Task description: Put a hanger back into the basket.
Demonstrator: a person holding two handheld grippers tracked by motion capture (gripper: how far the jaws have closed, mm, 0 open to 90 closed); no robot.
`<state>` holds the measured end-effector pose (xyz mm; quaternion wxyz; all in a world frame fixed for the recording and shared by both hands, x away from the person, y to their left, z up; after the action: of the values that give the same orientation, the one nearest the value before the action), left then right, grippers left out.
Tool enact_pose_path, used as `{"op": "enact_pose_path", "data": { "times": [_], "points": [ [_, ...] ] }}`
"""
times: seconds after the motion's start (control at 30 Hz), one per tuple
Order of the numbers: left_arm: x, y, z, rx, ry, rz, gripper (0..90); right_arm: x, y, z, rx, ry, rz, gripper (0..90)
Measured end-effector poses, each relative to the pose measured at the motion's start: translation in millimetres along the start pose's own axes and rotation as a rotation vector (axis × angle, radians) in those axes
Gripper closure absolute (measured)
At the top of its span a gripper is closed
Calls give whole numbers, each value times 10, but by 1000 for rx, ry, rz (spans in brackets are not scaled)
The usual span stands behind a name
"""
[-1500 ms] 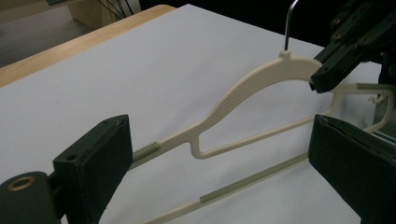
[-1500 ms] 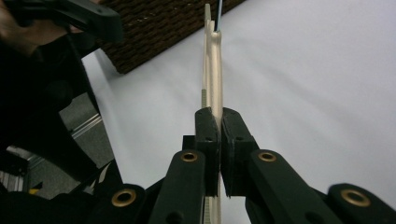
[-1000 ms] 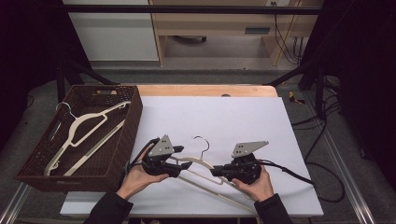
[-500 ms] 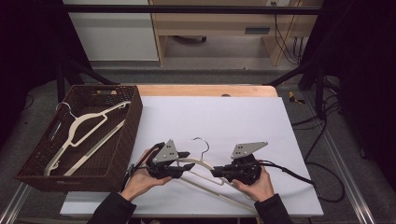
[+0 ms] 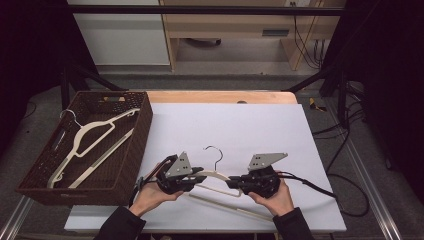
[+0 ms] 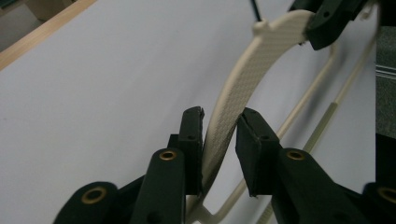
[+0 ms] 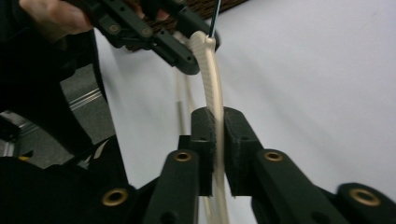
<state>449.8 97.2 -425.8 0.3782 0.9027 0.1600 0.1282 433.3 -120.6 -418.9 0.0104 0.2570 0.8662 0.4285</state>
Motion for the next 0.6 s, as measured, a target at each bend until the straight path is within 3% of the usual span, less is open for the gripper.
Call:
{"op": "enact_pose_path", "data": {
  "times": [0.17, 0.37, 0.53, 0.6],
  "points": [
    [-68, 29, -48, 6, -18, 7, 784, -38, 20, -38, -52, -69, -6, 699],
    [-221, 52, -55, 19, -97, 9, 860, -85, 11, -47, -73, -110, 12, 576],
    [-227, 28, -44, 16, -103, -36, 869, -98, -20, -66, -87, -122, -3, 436],
    [-204, 19, -71, 11, -96, -58, 869, -105, -47, -106, -95, -165, -21, 355]
  ]
}}
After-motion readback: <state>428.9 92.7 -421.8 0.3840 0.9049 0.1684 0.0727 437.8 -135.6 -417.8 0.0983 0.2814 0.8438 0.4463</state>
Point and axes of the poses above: each handheld gripper's, and its own axes: z roughly forward along the jaws, y roughly out of its top, x roughly to its left, the point moved 4 cm from there along z, roughly forward along the jaws, and after that the axes turned 6 degrees about x, right-handed, at the moved point
